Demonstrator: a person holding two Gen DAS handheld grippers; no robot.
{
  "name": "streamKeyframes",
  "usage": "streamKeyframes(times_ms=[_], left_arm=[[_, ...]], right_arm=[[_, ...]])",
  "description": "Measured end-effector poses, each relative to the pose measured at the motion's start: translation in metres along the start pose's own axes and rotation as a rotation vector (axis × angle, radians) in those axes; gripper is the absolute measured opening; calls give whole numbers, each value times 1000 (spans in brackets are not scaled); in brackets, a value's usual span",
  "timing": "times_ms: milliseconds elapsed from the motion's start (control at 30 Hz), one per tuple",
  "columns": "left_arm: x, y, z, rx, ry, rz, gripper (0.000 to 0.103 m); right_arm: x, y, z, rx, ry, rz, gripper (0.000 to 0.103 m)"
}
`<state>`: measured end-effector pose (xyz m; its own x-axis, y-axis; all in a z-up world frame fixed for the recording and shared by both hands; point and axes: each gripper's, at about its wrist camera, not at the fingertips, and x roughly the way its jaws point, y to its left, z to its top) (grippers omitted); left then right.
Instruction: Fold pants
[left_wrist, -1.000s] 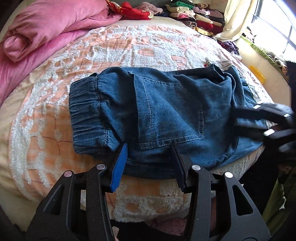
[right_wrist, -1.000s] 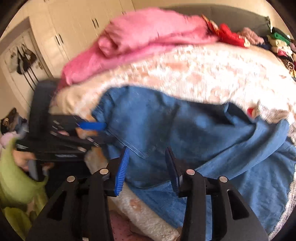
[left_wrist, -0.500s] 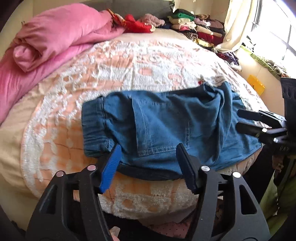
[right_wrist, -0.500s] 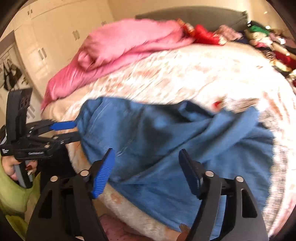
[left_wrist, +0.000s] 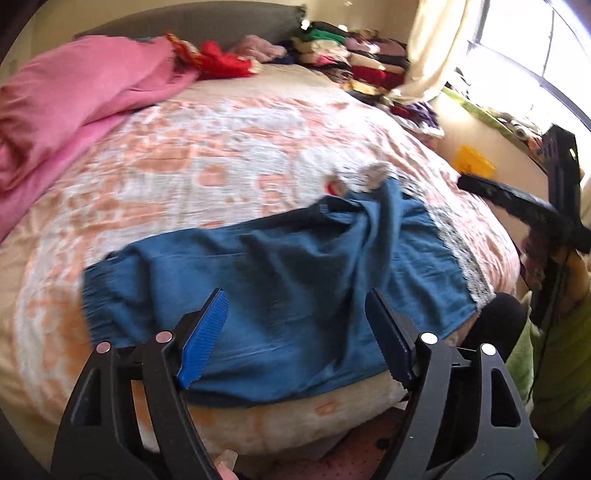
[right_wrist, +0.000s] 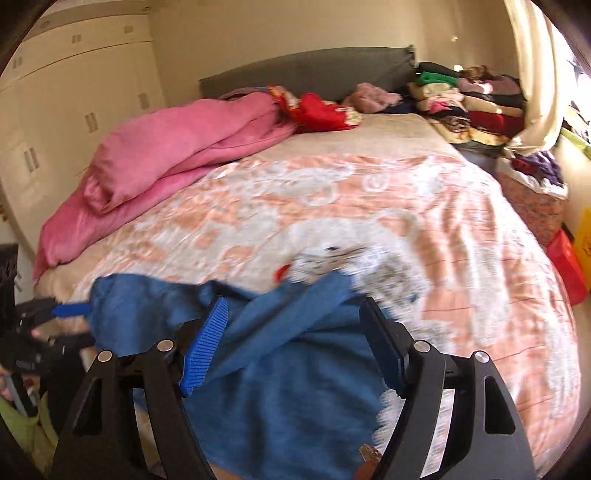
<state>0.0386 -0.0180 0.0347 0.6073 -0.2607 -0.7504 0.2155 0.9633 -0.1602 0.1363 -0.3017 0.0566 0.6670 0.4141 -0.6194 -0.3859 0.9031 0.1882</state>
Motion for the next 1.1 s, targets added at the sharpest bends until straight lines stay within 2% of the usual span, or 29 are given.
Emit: streamKeyframes(times_ms=[100,167,333,500,533,600,667,700,767,800,833,867,900,967,1100], left_arm=[[21,-20,6,26,35,-84,69],[33,-29,6,45,55,-112,69],[71,-44,6,52,122,-168,69],[102,-45,-1,12,178,-192,68],[106,-45,-3,4,184,-196,64],[111,-46,-7,-8,190,-206,45],[114,-49,-10,-3,192,-214,35],[114,-51,-11,5,194,-215,31],[113,-53,-12,14,191,-219,31],[112,-53,-13,19,192,-222,31],[112,-53,-13,24,189,-224,31],[112,-53,-13,24,189,-228,31],[112,-52,-14,23,190,-231,31],[110,-50,-13,21,186,-234,31],[110,-49,-12,37,172,-215,31]], right_arm=[[8,-16,8,8,14,-28,73],[18,-19,15,11,31,-25,73],[57,-11,34,-21,91,0,73],[117,9,46,-81,199,-41,73],[134,13,48,-87,225,-49,73],[157,18,49,-89,256,-59,73],[178,22,48,-88,291,-82,73],[190,24,47,-90,309,-98,73],[207,26,47,-100,329,-137,73],[217,24,45,-104,343,-165,69],[223,21,44,-100,352,-181,60],[226,17,43,-95,349,-186,38],[225,14,44,-97,340,-187,26],[216,4,46,-63,312,-139,11],[164,-25,49,66,214,-45,9]])
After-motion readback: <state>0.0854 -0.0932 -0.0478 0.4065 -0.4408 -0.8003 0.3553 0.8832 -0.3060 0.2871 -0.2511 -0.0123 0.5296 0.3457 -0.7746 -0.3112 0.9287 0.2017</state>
